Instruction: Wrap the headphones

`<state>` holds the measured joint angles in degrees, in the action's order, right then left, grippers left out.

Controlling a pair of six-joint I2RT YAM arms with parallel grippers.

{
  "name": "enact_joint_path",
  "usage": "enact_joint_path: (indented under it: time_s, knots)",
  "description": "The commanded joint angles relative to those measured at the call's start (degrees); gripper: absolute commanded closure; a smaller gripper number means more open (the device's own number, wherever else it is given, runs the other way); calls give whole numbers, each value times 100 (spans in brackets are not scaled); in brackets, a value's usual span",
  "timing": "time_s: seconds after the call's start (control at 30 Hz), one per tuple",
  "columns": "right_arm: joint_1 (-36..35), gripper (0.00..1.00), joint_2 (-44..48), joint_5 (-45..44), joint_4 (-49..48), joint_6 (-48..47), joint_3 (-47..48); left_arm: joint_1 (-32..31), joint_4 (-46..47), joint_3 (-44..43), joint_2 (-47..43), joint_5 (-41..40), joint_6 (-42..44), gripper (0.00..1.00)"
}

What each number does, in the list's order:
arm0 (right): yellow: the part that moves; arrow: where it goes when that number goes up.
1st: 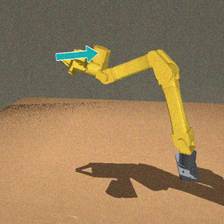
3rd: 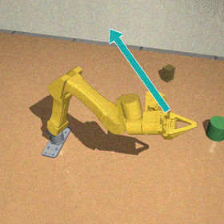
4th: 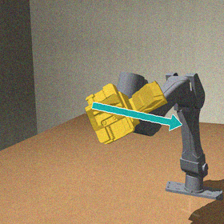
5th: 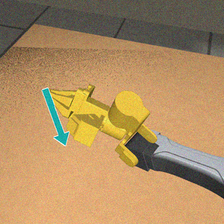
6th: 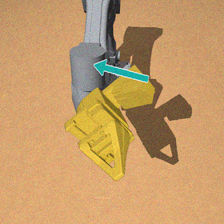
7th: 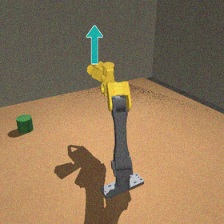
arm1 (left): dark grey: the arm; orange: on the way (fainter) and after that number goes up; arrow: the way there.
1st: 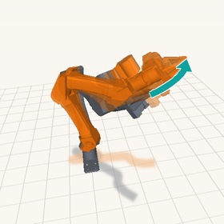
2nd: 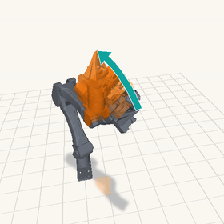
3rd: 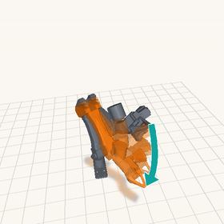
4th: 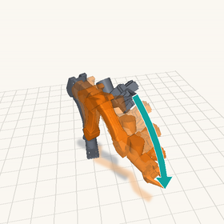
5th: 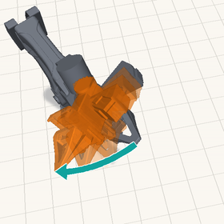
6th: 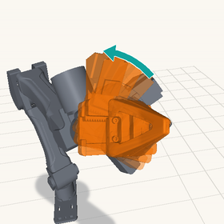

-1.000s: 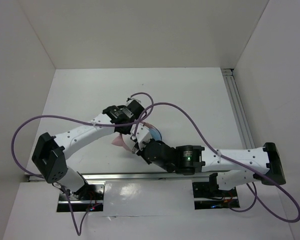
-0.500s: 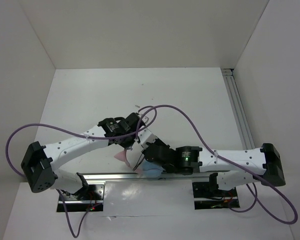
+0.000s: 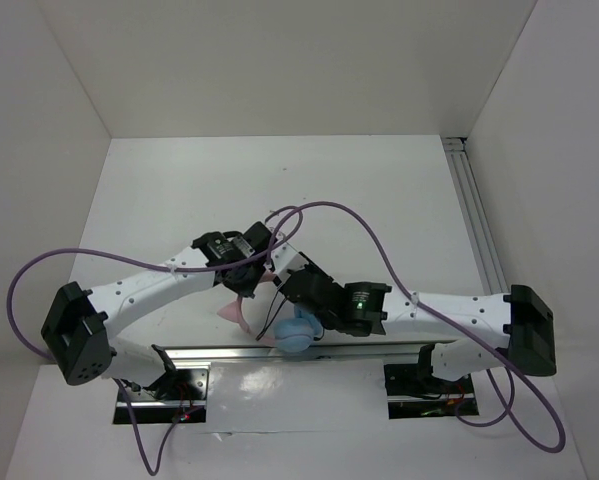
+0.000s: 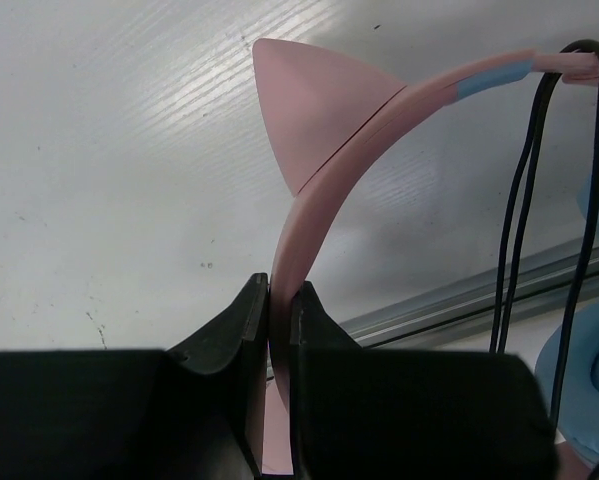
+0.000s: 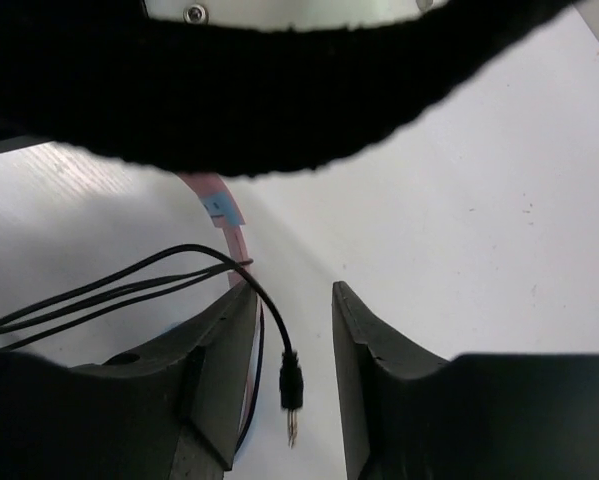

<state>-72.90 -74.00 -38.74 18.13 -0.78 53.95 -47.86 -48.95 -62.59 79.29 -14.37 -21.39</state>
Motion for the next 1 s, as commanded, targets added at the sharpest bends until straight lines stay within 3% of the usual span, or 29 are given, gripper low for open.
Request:
enact_joint_path:
  time_s: [0.0,0.4,0.53,0.6,0.63,0.7,0.97]
  knots:
    - [505,56,-343,25,-283,130,-209,-382,96,-262,-317,205,-76,100]
    - [734,41,-396,148,-644,438,-474,-190,-229,-491,-484,259,-129,100]
    - [734,37,-29,394,-583,570,-360,-31,-151,-491,-484,391,-129,100]
    - [734,31,165,516,-522,649,-298,83,-80,-491,-432,391,-199,100]
    - [734,8,366,517,-521,649,-237,83,-10,-491,-432,391,-269,100]
    - [734,0,543,517,-363,797,-70,223,69,-561,-379,269,-348,100]
    - [734,0,1299,95,375,1509,572,452,430,-685,-54,-364,-998,100]
